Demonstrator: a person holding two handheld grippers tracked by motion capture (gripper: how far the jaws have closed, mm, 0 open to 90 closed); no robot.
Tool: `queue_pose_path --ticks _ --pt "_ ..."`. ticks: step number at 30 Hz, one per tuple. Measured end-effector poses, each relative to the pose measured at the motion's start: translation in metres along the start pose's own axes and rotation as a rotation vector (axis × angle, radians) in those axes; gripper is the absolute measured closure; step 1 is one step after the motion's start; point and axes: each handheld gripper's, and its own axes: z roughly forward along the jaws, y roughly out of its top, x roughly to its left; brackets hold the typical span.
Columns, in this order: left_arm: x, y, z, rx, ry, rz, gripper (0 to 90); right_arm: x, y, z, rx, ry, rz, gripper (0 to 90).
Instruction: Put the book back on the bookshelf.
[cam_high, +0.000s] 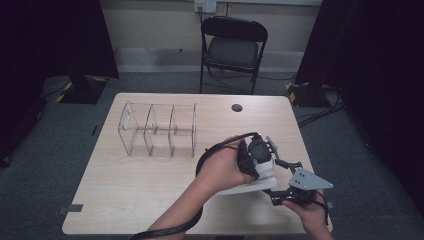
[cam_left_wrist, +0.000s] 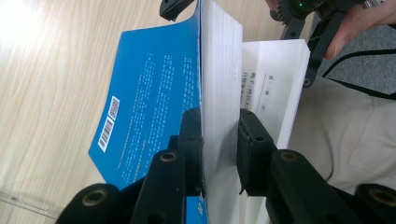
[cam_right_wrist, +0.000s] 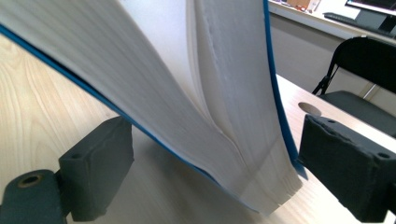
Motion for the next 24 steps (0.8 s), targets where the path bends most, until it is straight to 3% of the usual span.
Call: queue_pose_path --ticks 8,15,17,19,21,24 --pt "-0.001 0.002 0.0 0.014 0.001 0.016 74.3 -0.002 0.0 0.001 -0.017 0.004 -0.033 9.4" --pt "-0.001 0.002 0.001 0.014 -0.003 0.025 74.4 -0.005 0.003 0.008 -0.013 0.069 -0.083 10.4" --pt "0.0 0.002 0.0 0.015 -0.004 0.025 74.5 -0.006 0.004 0.01 -0.013 0.097 -0.078 17.7" --pt "0.002 0.002 -0.001 0.018 -0.012 0.022 74.6 -0.006 0.005 0.008 -0.027 0.116 -0.112 24.7" --pt "0.001 0.002 -0.003 0.03 -0.004 0.043 74.7 -0.005 0.006 0.007 -0.028 0.134 -0.124 31.7" --pt "0.002 0.004 -0.01 0.031 -0.008 0.054 74.6 -0.005 0.01 0.002 -0.024 0.174 -0.11 38.9"
